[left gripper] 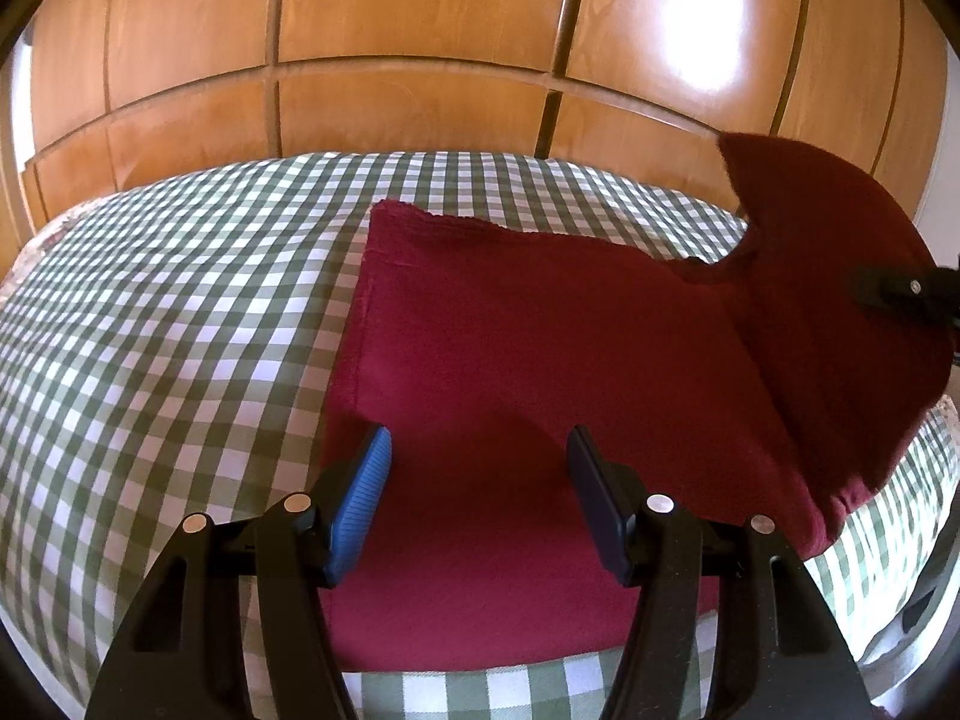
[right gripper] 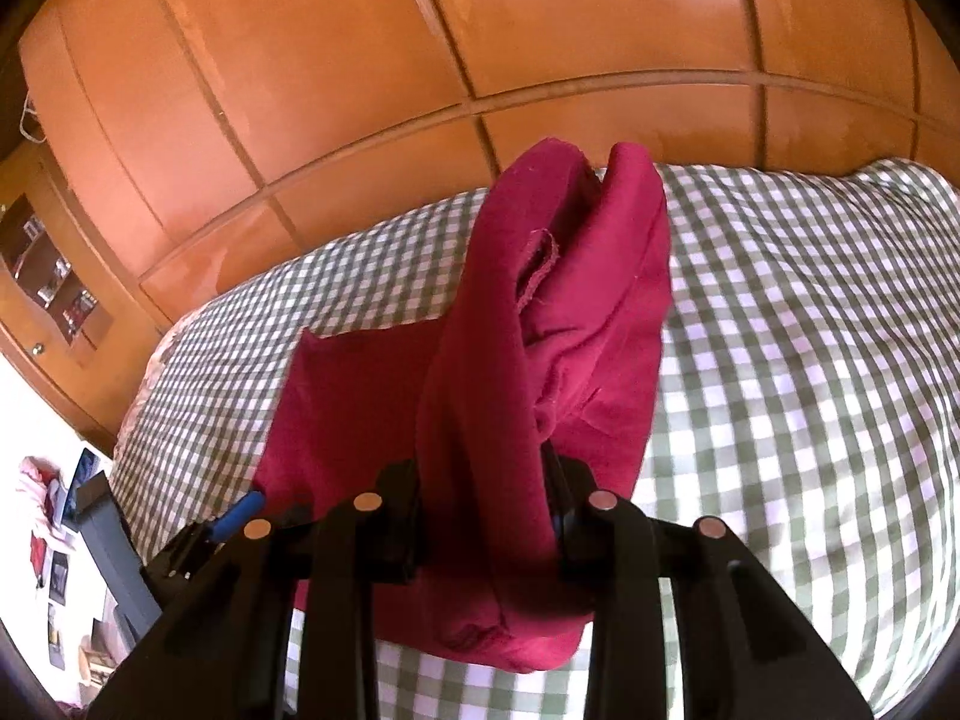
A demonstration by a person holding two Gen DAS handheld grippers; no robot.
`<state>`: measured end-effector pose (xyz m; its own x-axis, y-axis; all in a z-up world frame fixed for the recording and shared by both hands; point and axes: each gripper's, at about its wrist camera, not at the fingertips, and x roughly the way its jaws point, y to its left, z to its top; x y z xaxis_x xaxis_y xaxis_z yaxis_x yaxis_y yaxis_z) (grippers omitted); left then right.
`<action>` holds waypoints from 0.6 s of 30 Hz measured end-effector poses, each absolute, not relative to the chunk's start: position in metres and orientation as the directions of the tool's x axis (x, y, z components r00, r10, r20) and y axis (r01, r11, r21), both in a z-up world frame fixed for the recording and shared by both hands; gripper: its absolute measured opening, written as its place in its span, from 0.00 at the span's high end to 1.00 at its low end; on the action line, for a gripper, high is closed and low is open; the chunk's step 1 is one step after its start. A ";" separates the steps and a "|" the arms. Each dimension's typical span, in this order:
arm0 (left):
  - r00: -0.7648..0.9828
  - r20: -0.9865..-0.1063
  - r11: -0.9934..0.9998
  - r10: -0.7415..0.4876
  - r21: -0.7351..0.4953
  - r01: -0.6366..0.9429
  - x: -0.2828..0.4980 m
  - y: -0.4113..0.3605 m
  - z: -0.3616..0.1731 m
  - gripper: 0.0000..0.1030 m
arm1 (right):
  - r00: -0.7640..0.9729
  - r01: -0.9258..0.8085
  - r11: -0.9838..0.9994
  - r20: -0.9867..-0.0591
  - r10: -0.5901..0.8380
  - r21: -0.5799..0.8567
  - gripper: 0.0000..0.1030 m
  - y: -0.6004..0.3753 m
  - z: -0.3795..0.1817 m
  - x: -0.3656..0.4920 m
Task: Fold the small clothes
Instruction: 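Grasp the sweater's folded end with the right gripper and lift it up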
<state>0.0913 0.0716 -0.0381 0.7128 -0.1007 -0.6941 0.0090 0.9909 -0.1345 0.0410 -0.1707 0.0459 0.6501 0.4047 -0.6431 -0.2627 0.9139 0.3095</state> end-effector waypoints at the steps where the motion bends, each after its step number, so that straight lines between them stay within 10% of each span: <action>1: 0.713 -0.693 0.989 -0.111 -0.149 0.009 0.091 0.075 -0.035 0.42 | 0.647 -0.274 0.912 -0.643 0.411 0.306 0.73 -0.165 0.047 0.041; 18: 0.693 -0.672 0.888 -0.262 -0.449 -0.099 0.100 0.185 -0.019 0.42 | 0.521 -0.523 0.833 -0.707 0.478 0.178 0.73 -0.033 -0.010 0.025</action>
